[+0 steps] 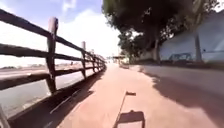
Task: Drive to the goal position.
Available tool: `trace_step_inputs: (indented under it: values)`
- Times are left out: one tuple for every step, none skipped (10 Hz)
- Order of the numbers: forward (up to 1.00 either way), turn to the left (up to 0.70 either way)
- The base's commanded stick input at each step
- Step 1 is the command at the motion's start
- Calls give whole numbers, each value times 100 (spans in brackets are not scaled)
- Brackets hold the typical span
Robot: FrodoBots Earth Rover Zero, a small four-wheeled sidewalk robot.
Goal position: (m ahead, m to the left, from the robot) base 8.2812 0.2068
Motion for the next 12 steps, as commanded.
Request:
trace_step_inputs:
  values:
    - [70,27]
    - [70,27]
    - [70,15]
    - [70,-8]
    - [70,-8]
    - [70,-8]
    - [70,-8]
    - [70,-8]
    - [70,-8]
    - [70,-8]
    - [70,-8]
    - [70,-8]
